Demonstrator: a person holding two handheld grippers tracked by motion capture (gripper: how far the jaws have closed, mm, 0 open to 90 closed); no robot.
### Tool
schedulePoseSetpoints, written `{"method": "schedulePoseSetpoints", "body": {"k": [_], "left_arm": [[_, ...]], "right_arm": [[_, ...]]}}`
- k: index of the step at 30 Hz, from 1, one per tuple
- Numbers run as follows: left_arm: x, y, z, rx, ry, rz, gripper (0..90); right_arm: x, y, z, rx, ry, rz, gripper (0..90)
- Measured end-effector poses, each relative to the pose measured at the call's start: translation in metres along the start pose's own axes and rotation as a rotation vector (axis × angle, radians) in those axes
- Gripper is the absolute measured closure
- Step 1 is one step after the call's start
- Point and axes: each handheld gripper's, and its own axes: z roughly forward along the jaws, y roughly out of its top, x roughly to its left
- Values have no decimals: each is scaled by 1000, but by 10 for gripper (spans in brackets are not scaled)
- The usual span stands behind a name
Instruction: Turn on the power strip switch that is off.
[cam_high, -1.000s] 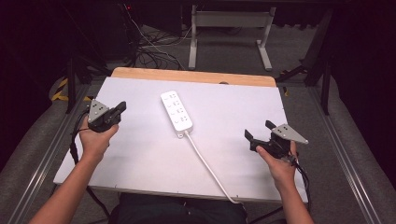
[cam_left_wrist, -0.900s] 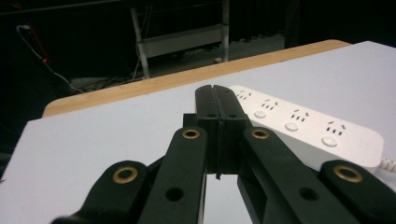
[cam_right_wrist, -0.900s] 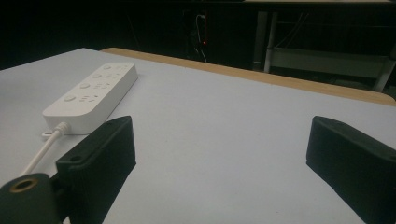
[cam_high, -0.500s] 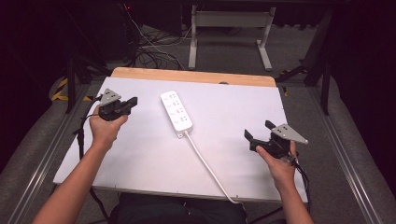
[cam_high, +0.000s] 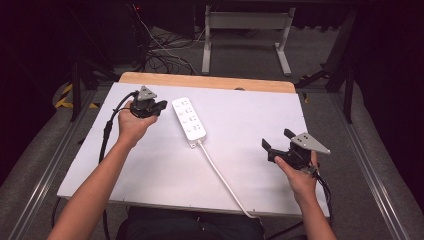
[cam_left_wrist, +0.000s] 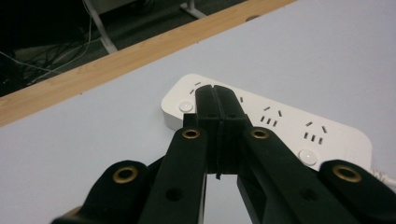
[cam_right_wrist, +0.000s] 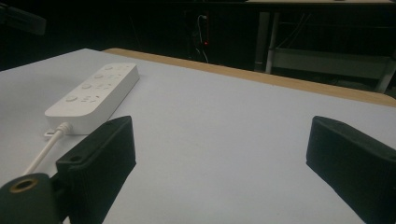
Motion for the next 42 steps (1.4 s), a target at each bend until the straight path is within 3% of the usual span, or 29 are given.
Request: {"method": "schedulePoseSetpoints", "body": {"k": [21, 32, 42], "left_arm": [[-10, 13, 50, 175, -29, 75, 900], [-13, 13, 75, 253, -53, 61, 900], [-10, 12, 85, 268, -50, 54, 900]], "right_arm": [[2, 3, 4, 6, 10, -14, 89], [2, 3, 4, 7, 16, -16, 89], [3, 3, 4, 9, 18, -17, 89]]}}
